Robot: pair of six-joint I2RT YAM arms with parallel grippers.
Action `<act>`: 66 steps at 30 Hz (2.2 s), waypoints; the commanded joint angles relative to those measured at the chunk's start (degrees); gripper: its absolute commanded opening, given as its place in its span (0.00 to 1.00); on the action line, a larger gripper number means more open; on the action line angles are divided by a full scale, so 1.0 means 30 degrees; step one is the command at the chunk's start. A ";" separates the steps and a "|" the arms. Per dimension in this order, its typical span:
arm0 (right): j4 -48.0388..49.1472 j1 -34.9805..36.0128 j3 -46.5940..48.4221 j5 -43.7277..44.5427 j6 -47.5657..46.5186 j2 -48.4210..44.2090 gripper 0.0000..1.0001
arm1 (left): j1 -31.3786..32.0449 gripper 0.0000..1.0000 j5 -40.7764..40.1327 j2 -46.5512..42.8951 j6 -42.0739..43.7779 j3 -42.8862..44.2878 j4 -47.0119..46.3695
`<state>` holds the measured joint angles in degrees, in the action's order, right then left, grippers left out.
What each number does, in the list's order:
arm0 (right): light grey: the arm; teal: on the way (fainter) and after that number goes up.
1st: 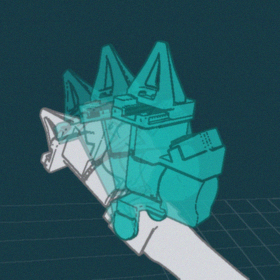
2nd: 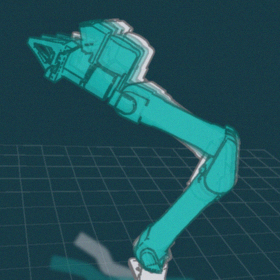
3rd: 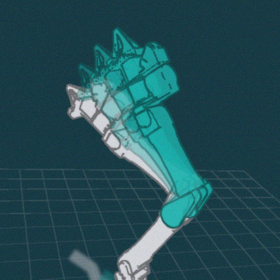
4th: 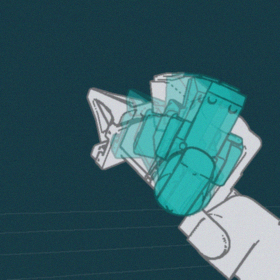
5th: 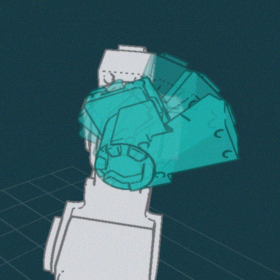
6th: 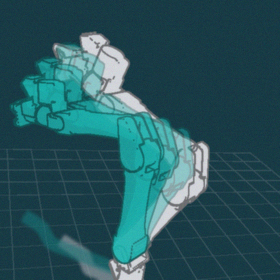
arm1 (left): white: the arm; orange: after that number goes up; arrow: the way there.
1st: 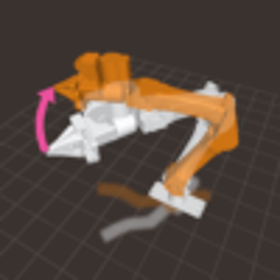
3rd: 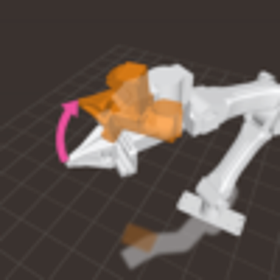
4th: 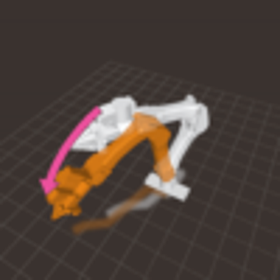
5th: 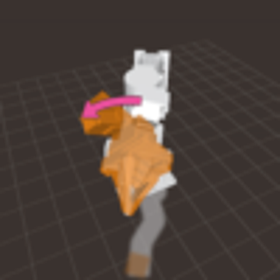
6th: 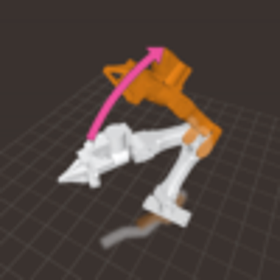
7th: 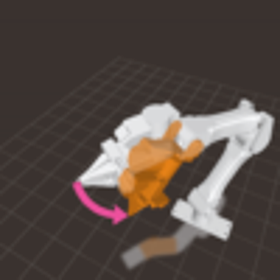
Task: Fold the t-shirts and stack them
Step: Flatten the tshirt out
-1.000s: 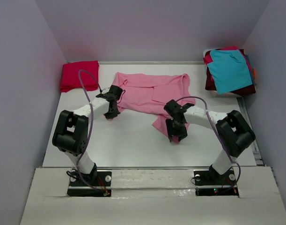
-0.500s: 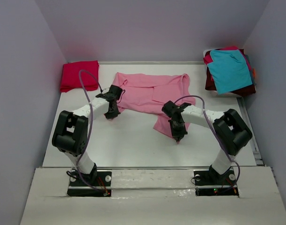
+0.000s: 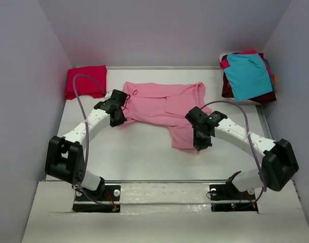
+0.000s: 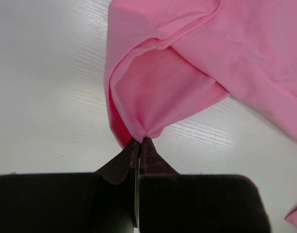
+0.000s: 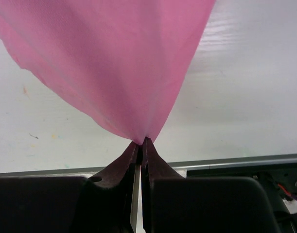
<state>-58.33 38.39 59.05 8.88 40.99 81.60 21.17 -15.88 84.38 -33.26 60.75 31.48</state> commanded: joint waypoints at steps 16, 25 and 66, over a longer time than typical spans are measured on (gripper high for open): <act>-0.4288 -0.3977 0.1998 0.2839 0.0781 -0.4406 0.07 | -0.3919 0.06 0.0691 -0.2666 0.2529 0.0053 0.2337; -0.4523 -0.4828 0.1706 0.1876 -0.0039 -0.4789 0.07 | -0.5005 0.06 0.1890 -0.3370 0.3438 -0.0824 0.2337; 0.0629 -0.5004 0.8170 0.0086 -0.2443 0.3522 0.43 | -0.4245 0.46 0.6521 0.3480 0.3525 0.5000 -0.0093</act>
<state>-63.16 24.32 74.83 6.90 35.44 87.11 7.46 0.80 88.53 -24.62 69.45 34.70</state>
